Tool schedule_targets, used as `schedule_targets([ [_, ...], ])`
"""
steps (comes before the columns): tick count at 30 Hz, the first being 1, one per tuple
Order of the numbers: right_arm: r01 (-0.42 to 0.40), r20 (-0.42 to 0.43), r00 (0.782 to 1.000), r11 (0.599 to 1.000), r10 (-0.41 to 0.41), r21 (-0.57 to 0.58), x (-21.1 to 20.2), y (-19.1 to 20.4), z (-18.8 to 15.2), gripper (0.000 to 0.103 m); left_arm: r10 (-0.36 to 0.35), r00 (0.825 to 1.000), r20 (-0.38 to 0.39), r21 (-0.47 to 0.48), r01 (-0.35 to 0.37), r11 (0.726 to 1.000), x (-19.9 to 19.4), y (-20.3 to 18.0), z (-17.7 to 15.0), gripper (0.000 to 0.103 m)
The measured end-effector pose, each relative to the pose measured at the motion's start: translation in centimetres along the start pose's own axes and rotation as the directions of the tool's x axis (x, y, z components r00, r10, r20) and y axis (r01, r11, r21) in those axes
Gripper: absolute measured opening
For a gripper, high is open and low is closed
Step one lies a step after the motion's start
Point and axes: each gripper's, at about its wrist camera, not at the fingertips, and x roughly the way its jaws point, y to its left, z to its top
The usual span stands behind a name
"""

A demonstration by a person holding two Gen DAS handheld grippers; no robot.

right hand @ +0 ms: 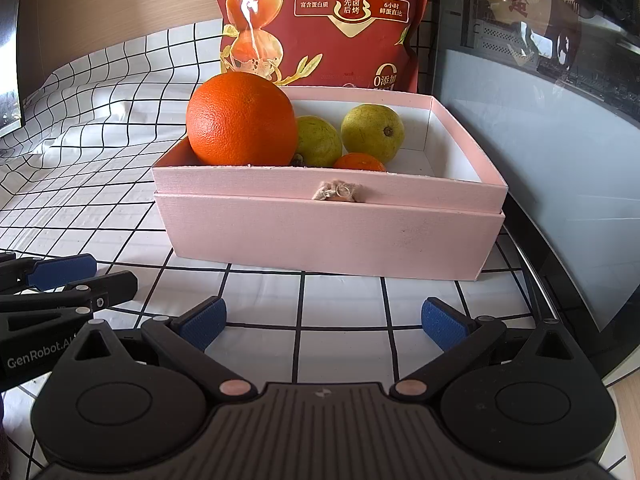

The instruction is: Organize fruits

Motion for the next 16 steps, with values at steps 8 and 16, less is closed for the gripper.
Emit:
schedule_targets([
  [8, 0.000, 0.000, 1.000, 1.000, 0.000, 0.000, -0.01, 0.00, -0.01, 0.103, 0.000, 1.000, 0.000, 0.000, 0.000, 1.000, -0.02, 0.00, 0.01, 0.045],
  [16, 0.000, 0.000, 1.000, 1.000, 0.000, -0.001, 0.00, 0.00, 0.02, 0.103, 0.003, 1.000, -0.001, -0.002, -0.003, 1.000, -0.06, -0.03, 0.00, 0.045],
])
